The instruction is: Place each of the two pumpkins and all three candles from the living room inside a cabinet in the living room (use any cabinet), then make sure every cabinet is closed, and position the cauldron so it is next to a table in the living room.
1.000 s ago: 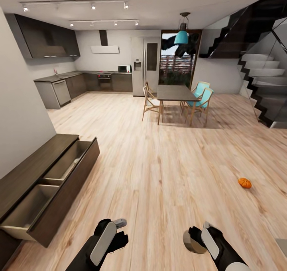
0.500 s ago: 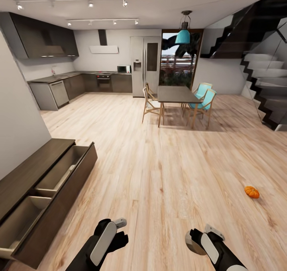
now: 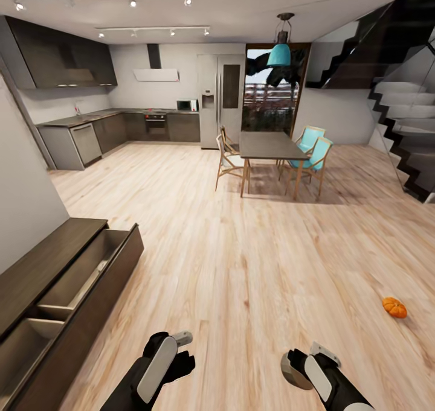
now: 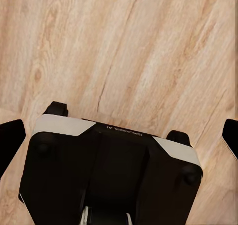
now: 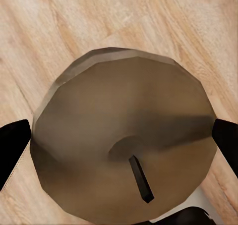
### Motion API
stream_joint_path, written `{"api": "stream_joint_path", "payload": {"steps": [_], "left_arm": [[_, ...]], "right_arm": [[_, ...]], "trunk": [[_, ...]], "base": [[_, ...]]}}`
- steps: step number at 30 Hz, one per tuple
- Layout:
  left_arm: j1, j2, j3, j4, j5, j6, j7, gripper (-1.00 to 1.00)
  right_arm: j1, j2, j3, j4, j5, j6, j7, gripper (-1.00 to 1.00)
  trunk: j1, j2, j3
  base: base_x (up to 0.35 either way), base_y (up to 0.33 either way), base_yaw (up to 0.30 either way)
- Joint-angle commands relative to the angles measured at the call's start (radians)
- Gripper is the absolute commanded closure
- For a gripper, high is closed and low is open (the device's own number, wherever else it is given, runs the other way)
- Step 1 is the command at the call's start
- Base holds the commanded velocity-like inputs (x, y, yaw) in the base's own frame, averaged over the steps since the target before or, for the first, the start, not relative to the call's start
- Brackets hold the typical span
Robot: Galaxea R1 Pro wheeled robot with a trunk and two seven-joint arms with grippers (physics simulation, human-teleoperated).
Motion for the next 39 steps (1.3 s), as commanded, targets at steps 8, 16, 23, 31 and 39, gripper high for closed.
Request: {"api": "stream_joint_path", "payload": {"steps": [8,16,23,31,39], "left_arm": [[-0.001,0.0,-0.002,-0.001,0.01,-0.002,0.01,-1.0],[-0.001,0.0,-0.003,-0.001,0.01,-0.01,0.009,-1.0],[-0.001,0.0,-0.003,-0.001,0.01,-0.01,0.009,-1.0],[-0.001,0.0,-0.003,-0.002,0.01,-0.01,0.009,-1.0],[-0.001,0.0,-0.003,-0.001,0.01,-0.01,0.009,-1.0]], "right_arm": [[-0.001,0.0,0.0,-0.001,-0.01,0.003,-0.006,1.0],[-0.001,0.001,0.0,-0.001,-0.01,0.003,-0.006,1.0],[-0.001,0.0,0.0,0.0,-0.011,0.003,-0.006,1.0],[-0.001,0.0,0.0,0.0,-0.011,0.003,-0.006,1.0],[-0.001,0.0,0.0,0.0,-0.011,0.003,-0.006,1.0]], "trunk": [[0.001,-0.002,-0.002],[0.001,-0.002,-0.002],[0.001,-0.002,-0.002],[0.001,-0.002,-0.002],[0.001,-0.002,-0.002]], "base": [[0.35,0.0,0.0],[0.35,0.0,0.0],[0.35,0.0,0.0],[0.35,-0.003,0.0],[0.35,-0.113,0.0]]}}
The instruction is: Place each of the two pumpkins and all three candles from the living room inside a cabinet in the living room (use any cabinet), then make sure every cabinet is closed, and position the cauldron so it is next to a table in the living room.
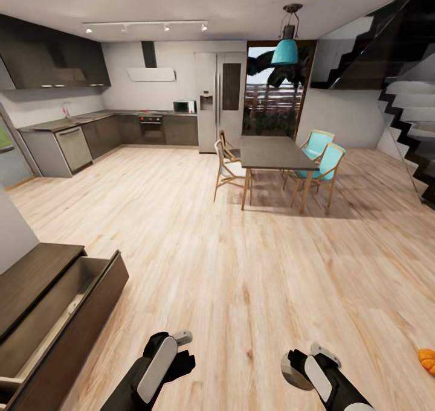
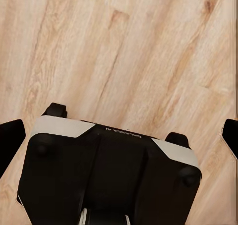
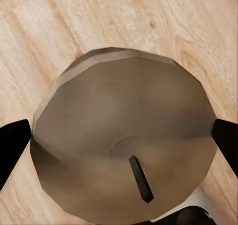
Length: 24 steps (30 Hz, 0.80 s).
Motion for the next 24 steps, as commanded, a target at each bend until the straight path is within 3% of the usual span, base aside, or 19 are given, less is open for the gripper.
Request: {"api": "stream_joint_path", "payload": {"steps": [1,24], "left_arm": [[-0.001,0.0,-0.001,-0.001,0.01,0.001,0.01,-1.0],[-0.001,0.0,-0.001,-0.001,0.01,0.001,0.01,-1.0]], "right_arm": [[-0.001,0.0,0.0,-0.002,-0.01,0.003,-0.006,1.0],[-0.001,0.0,0.0,-0.002,-0.01,0.003,-0.006,1.0]], "trunk": [[0.001,-0.002,-0.002],[0.001,-0.002,-0.002]], "base": [[0.35,-0.145,0.0],[0.35,-0.147,0.0]]}}
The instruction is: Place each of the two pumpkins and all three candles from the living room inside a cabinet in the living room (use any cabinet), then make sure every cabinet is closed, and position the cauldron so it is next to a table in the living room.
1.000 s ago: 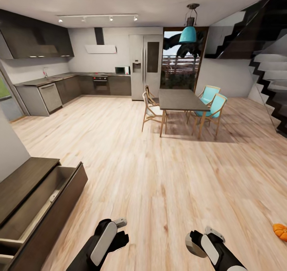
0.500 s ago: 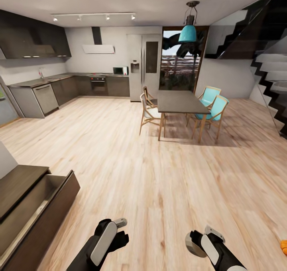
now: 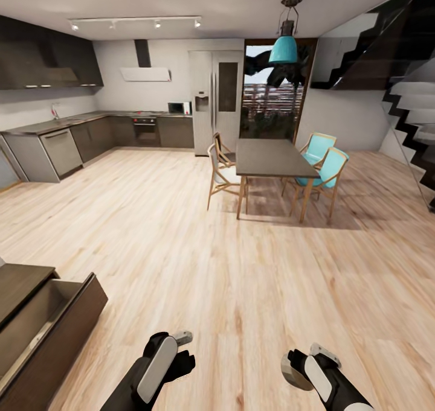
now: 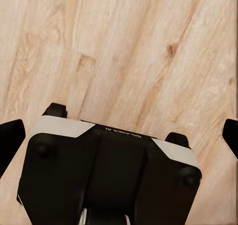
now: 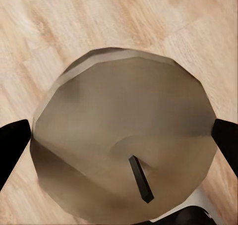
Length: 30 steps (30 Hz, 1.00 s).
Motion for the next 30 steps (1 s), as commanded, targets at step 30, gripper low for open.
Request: {"api": "stream_joint_path", "payload": {"steps": [30], "left_arm": [[-0.001,0.002,-0.001,-0.001,0.01,0.001,0.01,-1.0]], "right_arm": [[-0.001,0.0,0.0,0.018,-0.008,0.002,-0.006,1.0]], "trunk": [[0.001,-0.002,-0.002]], "base": [[0.35,-0.147,0.0]]}}
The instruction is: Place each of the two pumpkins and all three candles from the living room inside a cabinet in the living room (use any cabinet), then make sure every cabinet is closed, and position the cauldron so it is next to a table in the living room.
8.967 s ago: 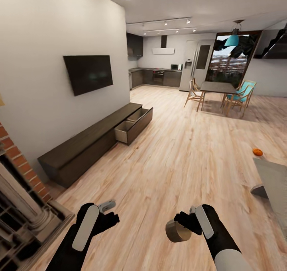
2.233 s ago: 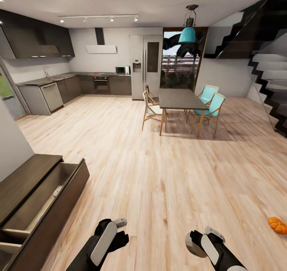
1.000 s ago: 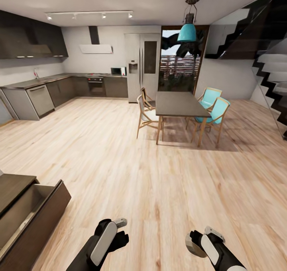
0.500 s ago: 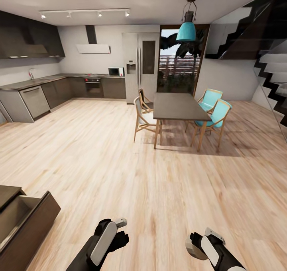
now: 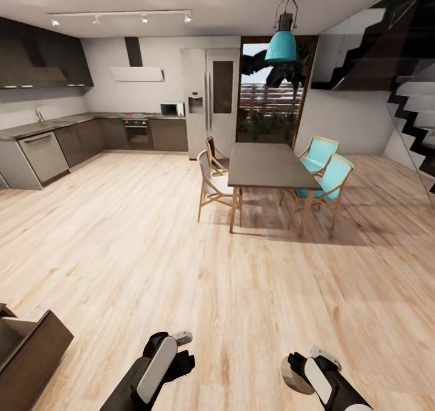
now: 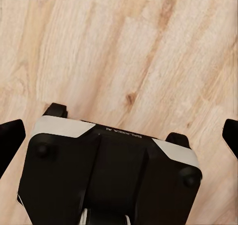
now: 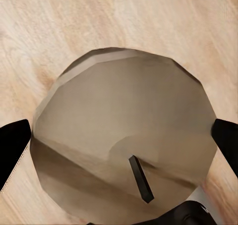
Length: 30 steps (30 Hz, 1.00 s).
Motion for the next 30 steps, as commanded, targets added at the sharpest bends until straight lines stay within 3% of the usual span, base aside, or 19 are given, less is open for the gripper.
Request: {"api": "stream_joint_path", "payload": {"steps": [1,16,30], "left_arm": [[-0.001,0.0,-0.001,-0.001,0.01,0.001,0.01,-1.0],[-0.001,0.0,-0.001,-0.001,0.01,0.0,0.01,-1.0],[-0.001,0.0,-0.001,-0.001,0.01,-0.001,0.01,-1.0]], "right_arm": [[-0.001,0.0,0.0,-0.002,-0.01,0.003,-0.006,1.0],[-0.001,0.0,0.0,-0.002,-0.01,0.003,-0.006,1.0],[-0.001,0.0,0.0,-0.002,-0.01,0.003,-0.006,1.0]], "trunk": [[0.001,-0.002,-0.002],[0.001,-0.002,-0.002],[0.001,-0.002,-0.002]], "base": [[0.35,-0.147,0.0],[0.349,-0.142,0.0],[0.328,-0.012,0.0]]}}
